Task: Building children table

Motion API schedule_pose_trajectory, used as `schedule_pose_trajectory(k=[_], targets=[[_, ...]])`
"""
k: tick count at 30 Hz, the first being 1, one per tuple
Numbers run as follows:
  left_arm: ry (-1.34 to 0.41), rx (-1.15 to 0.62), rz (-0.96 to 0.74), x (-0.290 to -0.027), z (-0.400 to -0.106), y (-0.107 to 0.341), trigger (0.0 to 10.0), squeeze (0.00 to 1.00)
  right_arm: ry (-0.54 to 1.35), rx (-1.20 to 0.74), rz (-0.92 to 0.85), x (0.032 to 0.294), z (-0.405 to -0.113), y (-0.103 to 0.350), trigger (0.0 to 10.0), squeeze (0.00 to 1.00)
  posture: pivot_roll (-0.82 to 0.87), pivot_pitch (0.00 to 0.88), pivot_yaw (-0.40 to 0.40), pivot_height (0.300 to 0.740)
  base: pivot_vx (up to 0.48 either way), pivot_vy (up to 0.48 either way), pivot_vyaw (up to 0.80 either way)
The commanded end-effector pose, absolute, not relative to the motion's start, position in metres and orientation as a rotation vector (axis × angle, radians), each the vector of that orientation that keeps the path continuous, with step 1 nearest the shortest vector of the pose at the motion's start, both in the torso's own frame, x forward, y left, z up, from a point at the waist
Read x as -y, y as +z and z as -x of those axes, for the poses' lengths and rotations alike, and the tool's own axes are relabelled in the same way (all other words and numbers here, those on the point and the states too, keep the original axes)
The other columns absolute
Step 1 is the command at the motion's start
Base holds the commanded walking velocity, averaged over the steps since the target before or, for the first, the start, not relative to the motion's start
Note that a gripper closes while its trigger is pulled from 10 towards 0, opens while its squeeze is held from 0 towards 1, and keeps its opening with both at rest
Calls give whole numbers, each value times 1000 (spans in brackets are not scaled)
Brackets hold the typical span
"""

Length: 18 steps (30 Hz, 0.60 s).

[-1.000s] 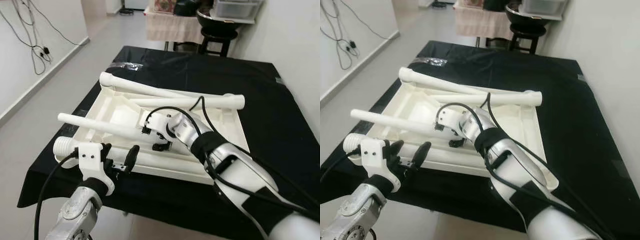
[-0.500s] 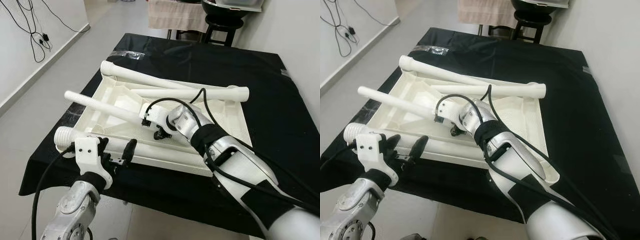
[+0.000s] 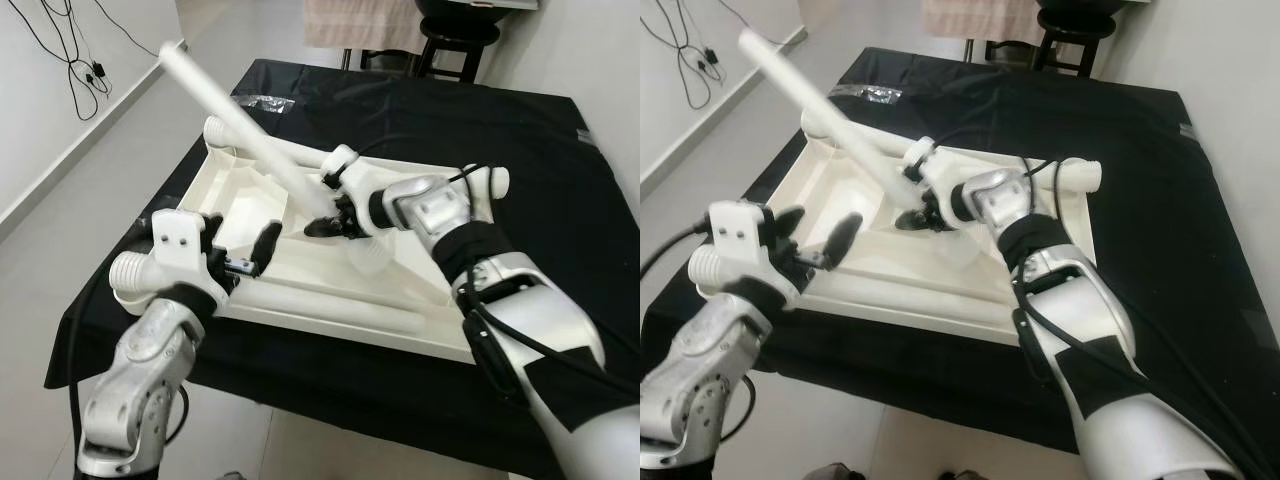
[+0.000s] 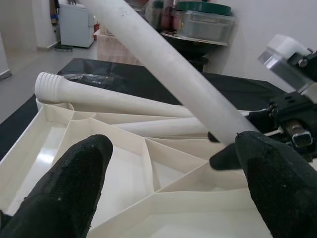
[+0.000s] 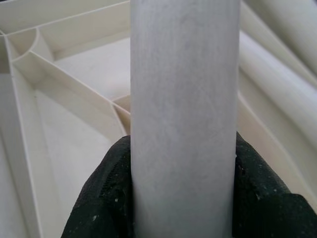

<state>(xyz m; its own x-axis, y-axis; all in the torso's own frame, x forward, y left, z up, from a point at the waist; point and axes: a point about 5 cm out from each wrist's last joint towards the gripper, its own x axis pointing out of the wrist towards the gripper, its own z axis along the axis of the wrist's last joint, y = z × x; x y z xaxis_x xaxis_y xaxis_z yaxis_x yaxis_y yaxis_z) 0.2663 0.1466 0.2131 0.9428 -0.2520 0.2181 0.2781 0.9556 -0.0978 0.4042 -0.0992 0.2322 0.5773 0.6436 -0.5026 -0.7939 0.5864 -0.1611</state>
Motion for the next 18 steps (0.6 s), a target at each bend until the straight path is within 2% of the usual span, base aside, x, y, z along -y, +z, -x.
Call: schedule_pose_trajectory(k=[1, 6, 11, 12, 13, 14, 18], targets=[[-277, 199, 125, -148, -268, 212, 10000, 0, 875, -358, 375, 97, -405, 244, 0, 0, 93, 44, -57, 740, 0, 0, 0], [-323, 315, 137, -144, -285, 248, 10000, 0, 842, -278, 244, 104, -406, 251, 0, 0, 91, 23, -49, 740, 0, 0, 0], [-339, 369, 169, -144, -292, 266, 10000, 0, 830, -225, 223, 104, -406, 252, 0, 0, 92, 20, -48, 740, 0, 0, 0], [-331, 424, 222, -148, -301, 286, 10000, 0, 850, -161, 223, 101, -402, 250, 3725, 0, 83, 20, -31, 740, 0, 0, 0], [-331, 424, 222, -148, -301, 286, 10000, 0, 850, -161, 223, 101, -402, 250, 3725, 0, 83, 20, -31, 740, 0, 0, 0], [-323, 497, 296, -155, -313, 314, 10000, 0, 874, -78, 218, 98, -394, 247, 10000, 0, 73, 16, -19, 740, 0, 0, 0], [-321, 522, 323, -160, -321, 325, 10000, 0, 890, -38, 197, 98, -388, 246, 10000, 0, 70, 13, -12, 740, 0, 0, 0]])
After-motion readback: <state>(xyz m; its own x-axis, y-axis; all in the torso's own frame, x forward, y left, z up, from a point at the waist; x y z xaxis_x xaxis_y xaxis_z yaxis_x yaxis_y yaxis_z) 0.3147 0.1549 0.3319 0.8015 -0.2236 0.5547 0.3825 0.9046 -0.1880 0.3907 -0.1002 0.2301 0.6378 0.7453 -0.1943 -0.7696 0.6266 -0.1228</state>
